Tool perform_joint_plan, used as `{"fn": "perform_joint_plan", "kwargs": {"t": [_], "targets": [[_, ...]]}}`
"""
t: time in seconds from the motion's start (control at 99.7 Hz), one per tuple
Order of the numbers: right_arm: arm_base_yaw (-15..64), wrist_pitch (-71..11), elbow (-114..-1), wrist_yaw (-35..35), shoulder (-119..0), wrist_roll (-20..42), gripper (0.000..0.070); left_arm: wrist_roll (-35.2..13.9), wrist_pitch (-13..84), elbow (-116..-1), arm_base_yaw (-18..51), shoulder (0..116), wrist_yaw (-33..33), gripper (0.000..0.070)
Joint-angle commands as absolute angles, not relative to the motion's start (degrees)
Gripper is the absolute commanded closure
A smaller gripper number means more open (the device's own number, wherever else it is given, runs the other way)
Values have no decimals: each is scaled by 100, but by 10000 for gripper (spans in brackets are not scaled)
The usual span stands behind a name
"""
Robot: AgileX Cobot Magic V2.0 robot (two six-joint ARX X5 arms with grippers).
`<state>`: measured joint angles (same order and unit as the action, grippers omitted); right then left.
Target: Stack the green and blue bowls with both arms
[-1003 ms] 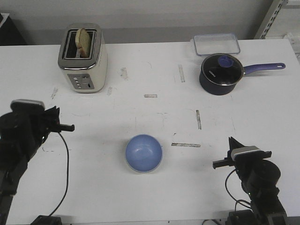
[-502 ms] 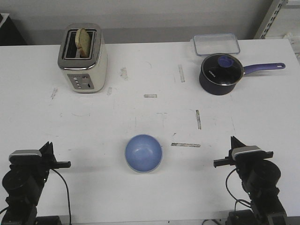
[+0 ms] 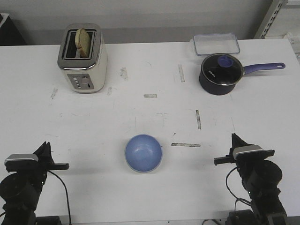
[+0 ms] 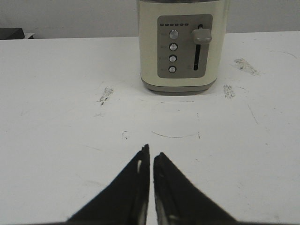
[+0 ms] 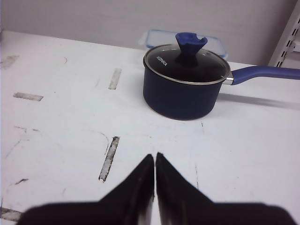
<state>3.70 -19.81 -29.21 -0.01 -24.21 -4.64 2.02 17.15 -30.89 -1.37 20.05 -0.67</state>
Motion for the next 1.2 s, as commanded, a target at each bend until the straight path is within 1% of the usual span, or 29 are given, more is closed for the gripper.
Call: {"fn": "perform_joint_plan", "kwargs": {"t": [0.0,0.401,0.512,0.642,0.732,0.833,0.893,0.983,1.194], "targets": [[379,-1903,-2954,3,-2443,-454,700,213,1649,-3170,-148,2001,-62,697],[379,-1903,-2954,3,-2443,-454,700,172,1540,-3094,-126,1879,-69,698],[379,-1905,-2954,3,-2443,-454,700,172,921,-2554,-67,1540,-110,698],[379,-1903,-2954,3,-2443,-454,700,174,12,-1520,-67,945,-134,698],[379,-1903,-2954,3,-2443,-454,700,174,-329,-849,-67,502,-132,698],[379,-1903,-2954,3,-2443,-454,700,174,-429,-283,-67,8,-134,698],[379,-1903,-2954,3,-2443,-454,700,176,-576,-56,-64,16,-156,697],[379,-1896,-2956,3,-2440,-454,700,172,-399,-71,-58,19,-156,697],[379,-1885,-2956,3,-2440,-454,700,172,-530,-73,-58,19,-150,697]]}}
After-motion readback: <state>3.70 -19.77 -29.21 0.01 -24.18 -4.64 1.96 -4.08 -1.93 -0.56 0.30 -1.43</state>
